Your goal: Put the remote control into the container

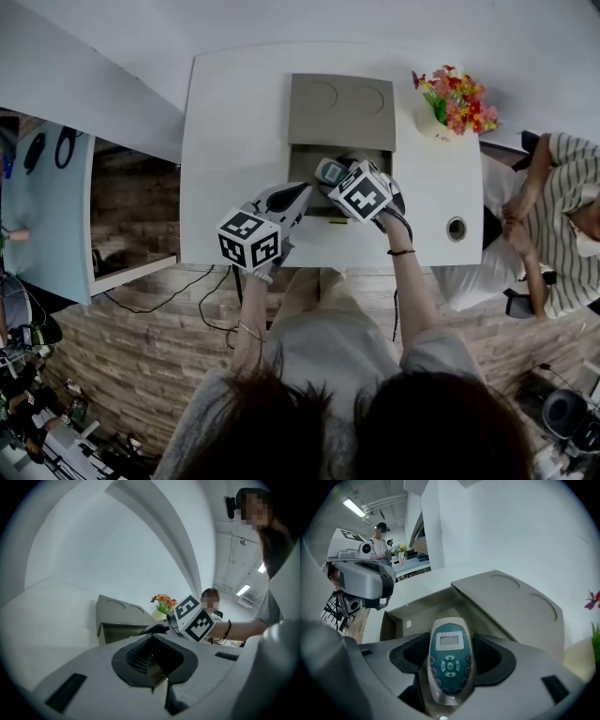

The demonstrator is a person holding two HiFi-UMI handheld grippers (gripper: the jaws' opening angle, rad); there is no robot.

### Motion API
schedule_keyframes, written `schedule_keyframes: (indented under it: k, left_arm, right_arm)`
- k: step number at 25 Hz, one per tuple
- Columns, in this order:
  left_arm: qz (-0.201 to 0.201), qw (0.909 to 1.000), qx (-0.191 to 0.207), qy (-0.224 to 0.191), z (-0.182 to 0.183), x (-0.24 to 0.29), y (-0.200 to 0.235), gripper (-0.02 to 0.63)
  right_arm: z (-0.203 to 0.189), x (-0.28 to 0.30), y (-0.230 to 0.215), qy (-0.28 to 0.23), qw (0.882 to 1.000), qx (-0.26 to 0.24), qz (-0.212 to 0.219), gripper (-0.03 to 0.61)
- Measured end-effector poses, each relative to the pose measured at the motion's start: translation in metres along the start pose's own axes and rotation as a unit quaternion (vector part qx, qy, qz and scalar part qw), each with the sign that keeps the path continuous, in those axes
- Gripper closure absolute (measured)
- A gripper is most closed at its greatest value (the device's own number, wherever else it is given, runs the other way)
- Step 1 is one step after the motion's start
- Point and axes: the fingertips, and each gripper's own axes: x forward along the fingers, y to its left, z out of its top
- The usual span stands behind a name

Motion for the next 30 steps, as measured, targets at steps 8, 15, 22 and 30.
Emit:
schedule_keyframes:
  k: [8,15,22,30]
  left_arm:
    - [-0.006,1.0000,0.003,-0.002,0.004,-0.006,-0.006,0.611]
    - [-0.004,0.9999,0.010,-0.006,0.010,-0.009,-0.010,0.611]
    - [0.005,0.9991,0.029,-0.031,0.021,-0.013,-0.014,0.611]
    - [-0.003,0.9970,0.055,-0.054,0.035,-0.018,-0.030,0.611]
  right_arm:
    - [0.001,0.000,0.004,0.001,1.000,-0.008,0.006,0.287]
    - [0.004,-0.005,0.003,-0.020,1.000,0.000,0.007,0.273]
    - [0.019,-0.028,-0.001,-0.090,0.995,0.050,0.006,0.275]
    - [0.050,-0.076,0.004,-0.226,0.969,0.102,0.001,0.415]
